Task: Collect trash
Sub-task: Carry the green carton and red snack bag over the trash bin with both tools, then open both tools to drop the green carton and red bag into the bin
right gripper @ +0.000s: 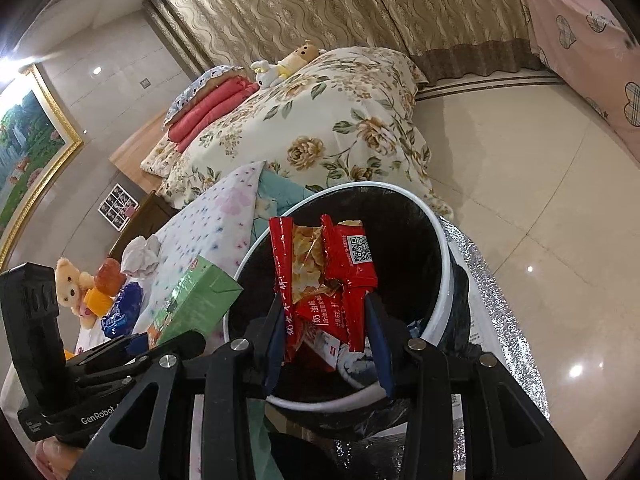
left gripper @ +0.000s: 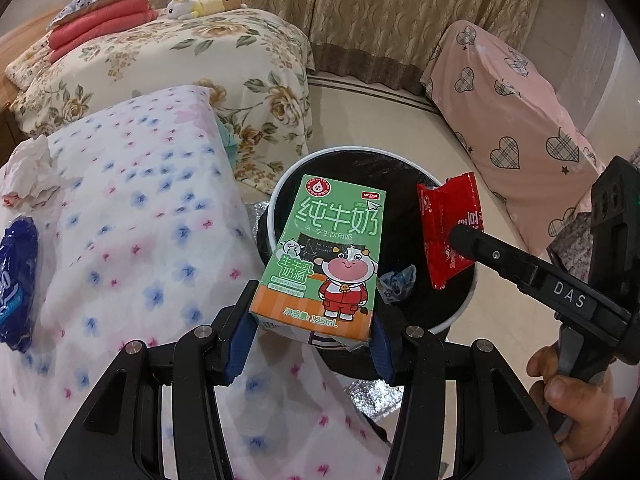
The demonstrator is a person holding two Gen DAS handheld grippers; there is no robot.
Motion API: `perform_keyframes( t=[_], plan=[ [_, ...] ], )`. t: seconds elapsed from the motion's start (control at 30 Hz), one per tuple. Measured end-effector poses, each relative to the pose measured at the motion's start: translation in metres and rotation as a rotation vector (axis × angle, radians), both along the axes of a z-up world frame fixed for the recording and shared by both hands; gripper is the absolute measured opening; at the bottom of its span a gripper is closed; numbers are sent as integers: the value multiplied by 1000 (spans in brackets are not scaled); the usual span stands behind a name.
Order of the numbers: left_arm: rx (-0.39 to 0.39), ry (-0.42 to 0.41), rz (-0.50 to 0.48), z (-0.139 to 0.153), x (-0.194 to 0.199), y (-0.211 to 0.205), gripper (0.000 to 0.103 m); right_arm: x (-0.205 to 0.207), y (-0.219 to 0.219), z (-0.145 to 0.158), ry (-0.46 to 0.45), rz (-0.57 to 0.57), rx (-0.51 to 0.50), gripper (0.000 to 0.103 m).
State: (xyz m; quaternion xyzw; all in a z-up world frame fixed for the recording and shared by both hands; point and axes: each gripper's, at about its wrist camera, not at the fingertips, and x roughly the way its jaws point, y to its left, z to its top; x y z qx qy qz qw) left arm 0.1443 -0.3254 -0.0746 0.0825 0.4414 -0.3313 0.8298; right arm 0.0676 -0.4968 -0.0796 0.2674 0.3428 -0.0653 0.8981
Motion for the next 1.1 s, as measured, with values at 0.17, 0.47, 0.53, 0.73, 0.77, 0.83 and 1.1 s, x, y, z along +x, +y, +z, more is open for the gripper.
perform_keyframes(
  t=[0.17,0.47,0.53,0.73,0.77,0.83,1.1],
  plan=[
    [5,-1,-11,0,2,-8,49,4,-6,0,4,-5,3,38],
    [24,12,-17,-4,10,-20,49,7,-11,-1,12,-12,5,39],
    [25,10,-20,-4,9,-21,49,7,-12,-2,18,-12,3,39],
    [31,11,-24,-6,10,-24,49,10,-13,-6,34,-8,7,39],
    [34,10,-22,-6,10,-24,49,10,-14,-6,34,-9,9,39],
    [38,12,-23,-6,11,-24,49,10,-15,-7,40,-11,10,39],
    [20,36,-35,-7,10,-23,52,12,-19,-9,60,-20,24,51]
  ],
)
